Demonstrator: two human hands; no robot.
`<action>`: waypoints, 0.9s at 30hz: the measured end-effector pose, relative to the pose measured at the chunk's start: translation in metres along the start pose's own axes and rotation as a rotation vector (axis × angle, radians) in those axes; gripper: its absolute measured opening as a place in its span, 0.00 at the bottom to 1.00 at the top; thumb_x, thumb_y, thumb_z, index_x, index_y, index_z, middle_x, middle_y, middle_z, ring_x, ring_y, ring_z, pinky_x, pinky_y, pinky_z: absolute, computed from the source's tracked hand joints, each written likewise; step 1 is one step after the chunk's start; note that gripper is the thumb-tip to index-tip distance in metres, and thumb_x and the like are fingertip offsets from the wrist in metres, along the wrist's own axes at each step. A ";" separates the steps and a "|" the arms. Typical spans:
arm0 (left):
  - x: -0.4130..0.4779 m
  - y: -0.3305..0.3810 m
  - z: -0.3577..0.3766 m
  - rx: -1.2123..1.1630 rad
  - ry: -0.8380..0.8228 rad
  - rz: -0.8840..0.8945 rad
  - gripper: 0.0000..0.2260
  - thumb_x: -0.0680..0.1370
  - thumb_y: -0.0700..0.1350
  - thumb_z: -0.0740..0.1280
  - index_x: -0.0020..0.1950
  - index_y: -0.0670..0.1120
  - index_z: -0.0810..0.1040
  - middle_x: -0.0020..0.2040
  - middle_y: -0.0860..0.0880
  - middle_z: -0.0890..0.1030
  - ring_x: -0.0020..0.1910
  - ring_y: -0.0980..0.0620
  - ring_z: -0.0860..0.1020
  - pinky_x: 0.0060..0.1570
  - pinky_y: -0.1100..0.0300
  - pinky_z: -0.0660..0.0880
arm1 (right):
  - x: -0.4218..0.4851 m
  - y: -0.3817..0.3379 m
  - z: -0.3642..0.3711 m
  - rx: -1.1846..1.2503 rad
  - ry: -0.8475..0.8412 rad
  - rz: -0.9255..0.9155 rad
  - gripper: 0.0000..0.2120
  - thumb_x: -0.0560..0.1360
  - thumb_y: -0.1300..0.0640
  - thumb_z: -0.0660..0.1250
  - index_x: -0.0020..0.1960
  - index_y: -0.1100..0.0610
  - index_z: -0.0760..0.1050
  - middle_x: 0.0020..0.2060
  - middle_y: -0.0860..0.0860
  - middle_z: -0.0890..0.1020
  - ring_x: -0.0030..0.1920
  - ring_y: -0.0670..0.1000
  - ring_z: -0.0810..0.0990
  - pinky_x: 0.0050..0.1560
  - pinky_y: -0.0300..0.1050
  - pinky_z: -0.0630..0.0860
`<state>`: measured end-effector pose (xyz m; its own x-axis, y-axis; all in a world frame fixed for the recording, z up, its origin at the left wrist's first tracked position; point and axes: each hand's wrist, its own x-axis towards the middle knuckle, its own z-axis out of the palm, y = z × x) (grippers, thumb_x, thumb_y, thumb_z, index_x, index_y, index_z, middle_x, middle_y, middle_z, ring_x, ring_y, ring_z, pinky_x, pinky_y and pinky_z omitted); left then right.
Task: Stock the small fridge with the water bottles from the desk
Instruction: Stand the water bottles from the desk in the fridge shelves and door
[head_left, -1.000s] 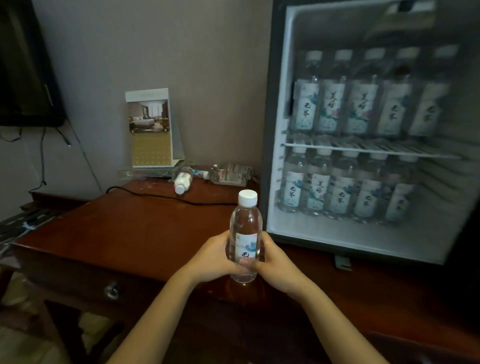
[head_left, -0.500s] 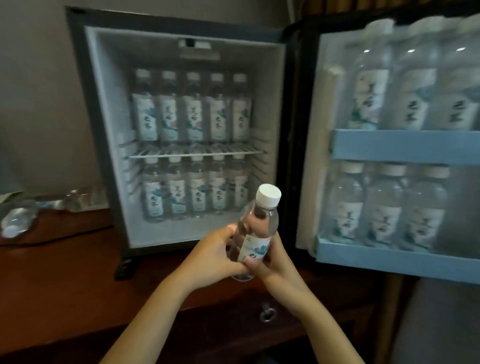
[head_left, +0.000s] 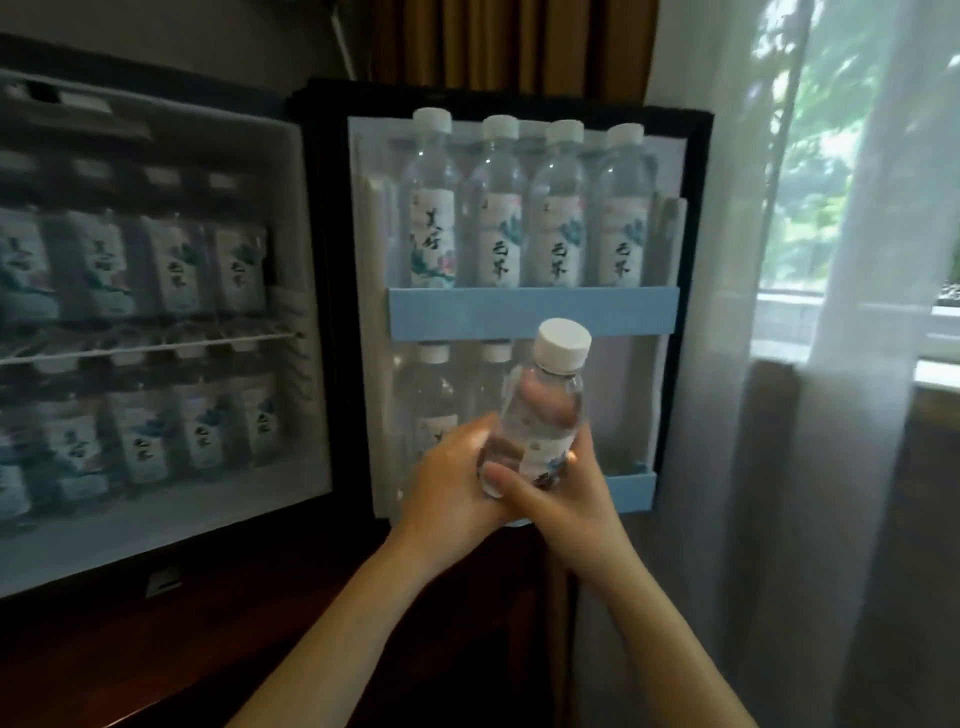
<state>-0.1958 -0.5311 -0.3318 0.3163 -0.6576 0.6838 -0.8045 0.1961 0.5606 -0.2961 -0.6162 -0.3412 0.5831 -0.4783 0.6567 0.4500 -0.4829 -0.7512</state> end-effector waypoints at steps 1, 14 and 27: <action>0.006 0.004 0.011 0.010 0.008 0.023 0.18 0.63 0.60 0.71 0.52 0.65 0.74 0.47 0.67 0.78 0.48 0.68 0.77 0.44 0.76 0.70 | 0.001 -0.001 -0.010 -0.029 0.046 -0.008 0.29 0.65 0.51 0.75 0.61 0.52 0.66 0.50 0.44 0.82 0.52 0.46 0.82 0.54 0.45 0.79; 0.054 0.015 0.070 0.075 0.052 0.114 0.15 0.73 0.38 0.70 0.60 0.45 0.78 0.51 0.53 0.78 0.46 0.56 0.78 0.44 0.73 0.73 | 0.025 0.028 -0.096 -0.186 0.369 0.016 0.21 0.64 0.58 0.78 0.50 0.46 0.72 0.40 0.42 0.83 0.42 0.40 0.82 0.38 0.29 0.76; 0.052 -0.001 0.074 0.067 0.105 0.066 0.16 0.72 0.31 0.68 0.57 0.44 0.78 0.47 0.54 0.77 0.43 0.55 0.78 0.47 0.69 0.76 | 0.037 0.071 -0.097 -0.417 0.276 0.139 0.26 0.65 0.52 0.77 0.58 0.54 0.68 0.43 0.43 0.80 0.38 0.36 0.78 0.36 0.25 0.71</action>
<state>-0.2160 -0.6199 -0.3310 0.3094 -0.5647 0.7651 -0.8561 0.1847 0.4826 -0.3082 -0.7396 -0.3641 0.3926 -0.7075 0.5876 0.0401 -0.6251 -0.7795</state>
